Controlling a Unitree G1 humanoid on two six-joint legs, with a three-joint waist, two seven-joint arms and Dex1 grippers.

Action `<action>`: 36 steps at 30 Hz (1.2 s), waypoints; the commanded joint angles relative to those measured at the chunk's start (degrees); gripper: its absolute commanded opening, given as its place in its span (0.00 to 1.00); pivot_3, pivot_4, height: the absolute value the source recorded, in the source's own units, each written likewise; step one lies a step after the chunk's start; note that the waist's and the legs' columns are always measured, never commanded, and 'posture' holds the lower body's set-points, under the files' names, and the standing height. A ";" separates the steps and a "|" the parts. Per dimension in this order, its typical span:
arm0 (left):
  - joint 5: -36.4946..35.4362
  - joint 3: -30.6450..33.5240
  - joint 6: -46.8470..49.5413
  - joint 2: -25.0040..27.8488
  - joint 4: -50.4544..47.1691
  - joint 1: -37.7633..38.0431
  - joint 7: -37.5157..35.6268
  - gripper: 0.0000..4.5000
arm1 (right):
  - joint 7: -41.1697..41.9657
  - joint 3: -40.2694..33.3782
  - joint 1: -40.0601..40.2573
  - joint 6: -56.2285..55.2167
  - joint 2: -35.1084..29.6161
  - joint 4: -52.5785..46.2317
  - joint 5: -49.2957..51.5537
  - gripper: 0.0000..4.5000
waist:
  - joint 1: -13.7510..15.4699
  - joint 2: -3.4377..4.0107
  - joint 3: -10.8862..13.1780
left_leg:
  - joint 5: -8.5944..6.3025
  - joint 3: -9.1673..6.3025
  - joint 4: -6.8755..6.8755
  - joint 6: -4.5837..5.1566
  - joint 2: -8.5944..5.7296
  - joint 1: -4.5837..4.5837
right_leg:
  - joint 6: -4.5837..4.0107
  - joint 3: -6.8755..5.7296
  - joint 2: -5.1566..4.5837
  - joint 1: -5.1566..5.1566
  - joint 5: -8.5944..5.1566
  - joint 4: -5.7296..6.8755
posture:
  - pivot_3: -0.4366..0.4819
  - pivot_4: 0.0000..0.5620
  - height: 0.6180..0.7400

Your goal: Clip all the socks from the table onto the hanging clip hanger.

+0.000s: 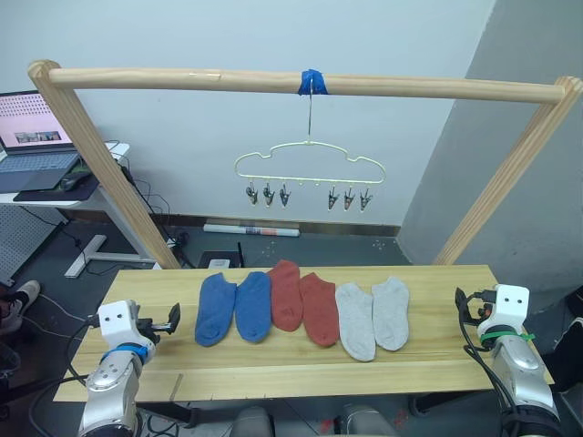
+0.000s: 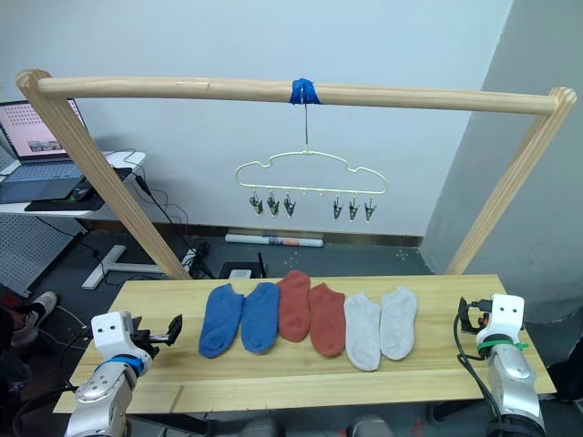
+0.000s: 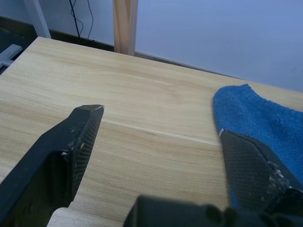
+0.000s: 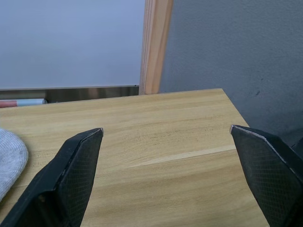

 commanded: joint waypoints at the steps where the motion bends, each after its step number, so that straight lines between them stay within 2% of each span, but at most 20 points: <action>1: -1.31 1.58 1.62 1.65 -1.43 -0.99 -0.46 1.00 | -0.96 -0.72 -0.20 -0.92 0.42 -3.07 0.60 1.00 | 0.00 -0.01 0.04 | 0.00 0.00 0.00 0.00 0.00 0.00 | 0.00 0.00 0.00 0.00 0.00 0.00 | 0.58 0.07 1.00; 4: -2.12 2.30 1.92 2.55 -2.48 -1.53 -1.03 1.00 | -1.61 -0.67 0.94 -0.79 1.04 -5.38 0.44 1.00 | -0.06 0.01 0.08 | 0.00 -0.01 0.00 0.00 0.03 0.01 | -0.01 0.00 0.03 -0.02 -0.01 0.03 | 0.57 0.10 1.00; 8: -4.68 2.17 3.06 3.62 -5.53 -1.84 -5.39 1.00 | -0.76 0.28 1.54 0.24 1.48 -8.45 0.45 1.00 | -0.09 0.05 0.10 | 0.00 -0.01 0.00 0.00 0.03 0.00 | -0.03 0.00 0.03 -0.01 -0.03 0.02 | 0.55 0.11 1.00; 12: -5.67 0.57 4.26 3.86 -12.37 -2.20 -8.33 1.00 | 5.59 2.82 1.49 1.77 1.24 -13.82 2.88 1.00 | -0.19 0.11 0.14 | 0.00 0.02 0.00 0.00 0.03 0.03 | -0.03 0.03 0.02 -0.01 -0.02 0.03 | 0.52 0.12 1.00; 16: -5.41 -1.60 6.75 3.58 -16.93 -4.56 -9.38 1.00 | 13.08 5.24 2.11 11.22 1.59 -23.89 11.10 1.00 | -0.32 0.34 0.29 | 0.00 0.01 0.01 0.00 0.04 0.05 | -0.03 0.03 0.04 0.03 -0.02 0.04 | 0.49 0.13 1.00; 22: -5.88 -4.56 9.62 0.98 -21.12 -10.72 -8.58 1.00 | 24.44 12.30 -0.20 23.88 -3.55 -37.05 17.86 1.00 | -0.36 0.44 0.39 | 0.00 -0.04 0.01 0.00 0.04 -0.01 | -0.02 -0.01 0.07 0.01 -0.03 0.03 | 0.46 0.12 1.00; 26: -5.11 -7.44 10.59 -1.68 -19.53 -17.52 -8.46 1.00 | 28.74 17.79 -6.05 30.57 -4.75 -42.86 20.94 1.00 | -0.39 0.46 0.46 | 0.00 -0.07 0.09 0.00 0.04 -0.04 | 0.06 -0.01 0.15 0.00 0.03 0.04 | 0.45 0.12 1.00; 34: -4.42 -9.63 7.32 -5.05 -11.59 -26.71 -9.39 1.00 | 27.76 26.11 -17.41 33.96 1.83 -43.34 19.40 1.00 | -1.23 0.44 0.46 | 0.00 -0.17 0.16 0.01 0.10 -0.16 | 0.10 -0.03 0.25 -0.02 0.07 -0.04 | 0.45 0.11 1.00; 36: -3.24 -9.91 5.92 -5.51 -9.51 -28.05 -8.60 0.85 | 26.91 26.72 -19.61 33.38 3.81 -41.66 18.46 1.00 | -1.42 0.42 0.47 | -0.01 -0.20 0.16 0.01 0.11 -0.17 | 0.05 -0.06 0.25 -0.02 0.10 -0.04 | 0.45 0.12 1.00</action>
